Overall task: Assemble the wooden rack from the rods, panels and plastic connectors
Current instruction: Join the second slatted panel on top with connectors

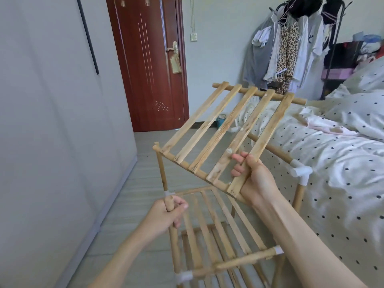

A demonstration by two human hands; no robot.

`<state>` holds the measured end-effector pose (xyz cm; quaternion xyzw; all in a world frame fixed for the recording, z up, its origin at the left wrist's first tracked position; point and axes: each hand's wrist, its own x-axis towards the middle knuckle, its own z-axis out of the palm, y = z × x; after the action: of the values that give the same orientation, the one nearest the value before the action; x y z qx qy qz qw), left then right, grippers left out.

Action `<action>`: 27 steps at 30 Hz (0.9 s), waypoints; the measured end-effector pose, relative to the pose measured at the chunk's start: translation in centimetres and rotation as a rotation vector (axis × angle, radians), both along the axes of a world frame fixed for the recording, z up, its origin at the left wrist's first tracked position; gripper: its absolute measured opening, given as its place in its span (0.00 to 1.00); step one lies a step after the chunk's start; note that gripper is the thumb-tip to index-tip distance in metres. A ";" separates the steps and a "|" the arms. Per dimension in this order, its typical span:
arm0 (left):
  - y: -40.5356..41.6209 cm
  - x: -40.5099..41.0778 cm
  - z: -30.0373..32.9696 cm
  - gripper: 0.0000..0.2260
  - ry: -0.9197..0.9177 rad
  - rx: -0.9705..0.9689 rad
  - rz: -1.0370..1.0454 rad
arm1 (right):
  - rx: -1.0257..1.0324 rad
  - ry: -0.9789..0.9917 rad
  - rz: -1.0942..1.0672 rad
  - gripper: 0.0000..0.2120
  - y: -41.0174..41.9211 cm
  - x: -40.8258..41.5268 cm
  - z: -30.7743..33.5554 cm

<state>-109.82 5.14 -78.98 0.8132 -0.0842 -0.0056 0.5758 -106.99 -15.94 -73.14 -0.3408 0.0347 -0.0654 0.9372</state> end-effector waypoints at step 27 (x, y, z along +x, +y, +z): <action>0.0 -1.9 7.9 0.11 0.324 -1.281 0.366 | 0.103 0.164 0.466 0.09 6.0 -3.5 2.8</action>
<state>-111.70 5.09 -71.08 0.3022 0.1552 0.0213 0.9403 -110.50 -9.96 -70.30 -0.2958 0.0347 0.1820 0.9371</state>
